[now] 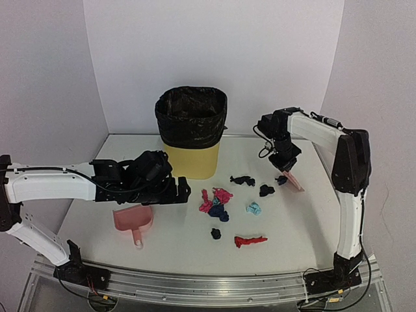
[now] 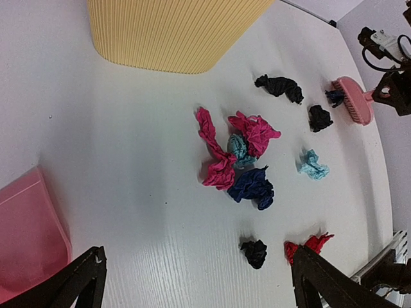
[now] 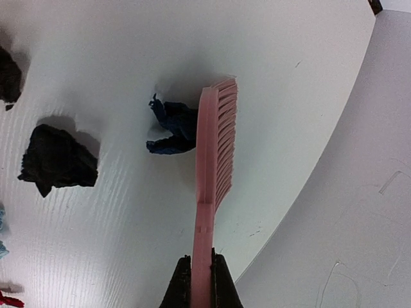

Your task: Sweep away the paper scraps from the table

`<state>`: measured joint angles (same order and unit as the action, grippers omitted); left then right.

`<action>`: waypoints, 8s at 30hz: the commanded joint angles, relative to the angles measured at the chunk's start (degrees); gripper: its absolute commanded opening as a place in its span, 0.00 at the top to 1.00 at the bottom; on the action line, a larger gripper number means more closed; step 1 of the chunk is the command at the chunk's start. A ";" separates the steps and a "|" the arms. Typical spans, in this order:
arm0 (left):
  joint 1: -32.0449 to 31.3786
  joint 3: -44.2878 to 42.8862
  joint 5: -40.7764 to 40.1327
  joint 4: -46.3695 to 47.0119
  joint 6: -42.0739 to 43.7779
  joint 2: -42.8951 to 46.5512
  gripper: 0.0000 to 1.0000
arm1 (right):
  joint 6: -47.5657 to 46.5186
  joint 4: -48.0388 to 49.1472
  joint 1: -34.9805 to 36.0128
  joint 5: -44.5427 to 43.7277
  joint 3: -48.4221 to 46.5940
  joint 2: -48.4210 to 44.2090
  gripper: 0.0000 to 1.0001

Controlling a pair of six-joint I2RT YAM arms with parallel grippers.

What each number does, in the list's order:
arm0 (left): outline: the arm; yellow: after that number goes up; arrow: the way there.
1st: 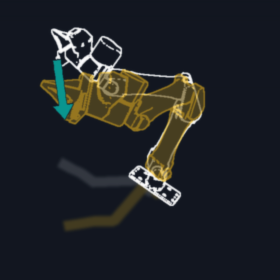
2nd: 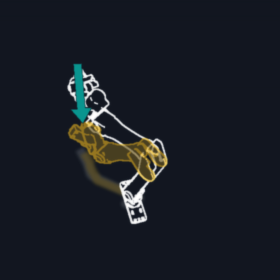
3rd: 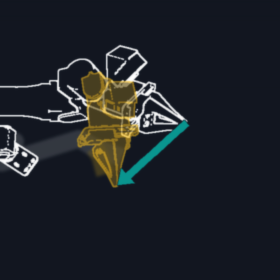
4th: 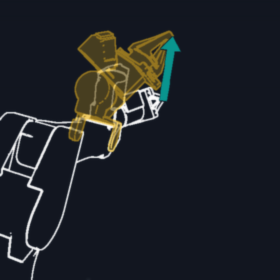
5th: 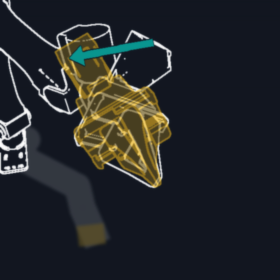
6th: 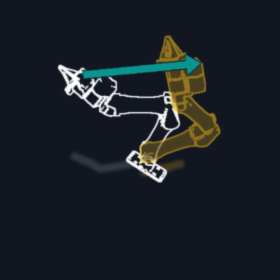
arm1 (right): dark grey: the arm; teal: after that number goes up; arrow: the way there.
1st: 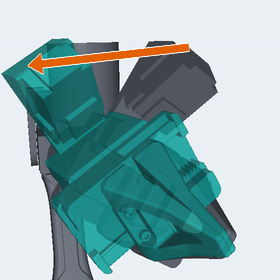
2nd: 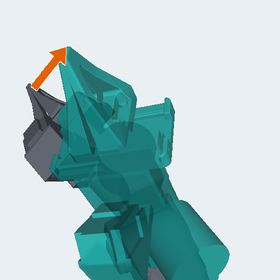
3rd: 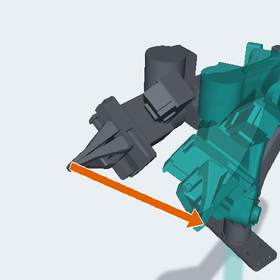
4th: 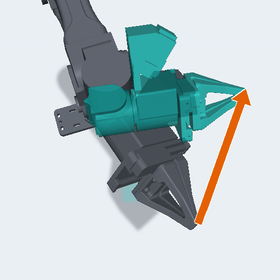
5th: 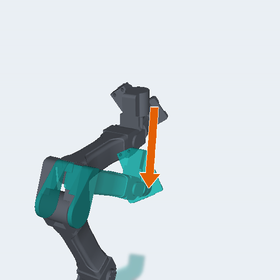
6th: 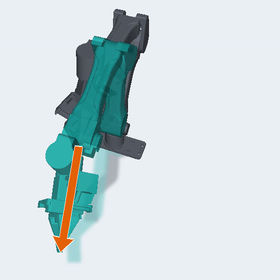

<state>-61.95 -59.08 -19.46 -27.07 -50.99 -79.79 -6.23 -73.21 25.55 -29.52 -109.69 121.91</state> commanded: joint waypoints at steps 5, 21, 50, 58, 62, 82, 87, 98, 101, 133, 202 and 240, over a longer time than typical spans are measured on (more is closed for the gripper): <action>-0.30 3.23 -1.56 0.88 -1.21 5.35 0.00 | 9.01 -0.71 11.55 7.49 4.21 -3.68 1.00; -0.20 5.43 -2.98 -0.52 -4.19 8.80 0.00 | 12.66 -0.70 30.30 4.95 2.84 -7.79 1.00; -0.21 9.73 -2.98 -4.73 -11.17 13.98 0.00 | -42.31 60.25 15.50 -5.22 22.76 -11.28 1.00; -0.23 11.21 -3.40 -4.83 -12.29 16.17 0.00 | -42.50 63.32 16.67 -3.83 25.82 -9.06 1.00; -0.26 10.81 -3.58 -4.49 -11.36 15.85 0.00 | -41.65 61.38 18.86 -1.38 29.93 -10.73 1.00; -0.19 7.06 -0.24 -0.71 -9.14 7.08 0.00 | -25.45 43.62 35.19 -1.67 37.36 -21.18 1.00; -0.16 6.35 0.50 -0.12 -8.51 5.54 0.00 | -22.45 41.99 36.97 -3.88 35.91 -24.41 1.00; -0.21 4.85 1.24 -0.74 -8.24 7.12 0.00 | -13.70 41.18 37.00 -28.67 31.76 -29.95 1.00; -0.19 3.81 1.85 -0.74 -6.92 7.55 0.00 | -0.63 30.86 36.92 -31.43 32.10 -34.50 1.00; -0.01 1.68 2.76 2.51 1.30 3.09 0.00 | 70.18 -41.31 25.91 24.97 39.45 -49.01 1.00; 0.43 6.61 -1.03 -5.15 -7.86 11.48 0.00 | 56.58 -19.00 21.66 17.21 8.41 -23.75 1.00; 0.44 14.57 14.26 -26.86 -39.24 7.92 0.13 | 27.04 16.66 21.73 8.11 37.84 -50.72 1.00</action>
<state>-61.78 -49.02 -5.81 -59.84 -87.34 -75.87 23.09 -58.46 47.29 -23.53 -71.42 72.51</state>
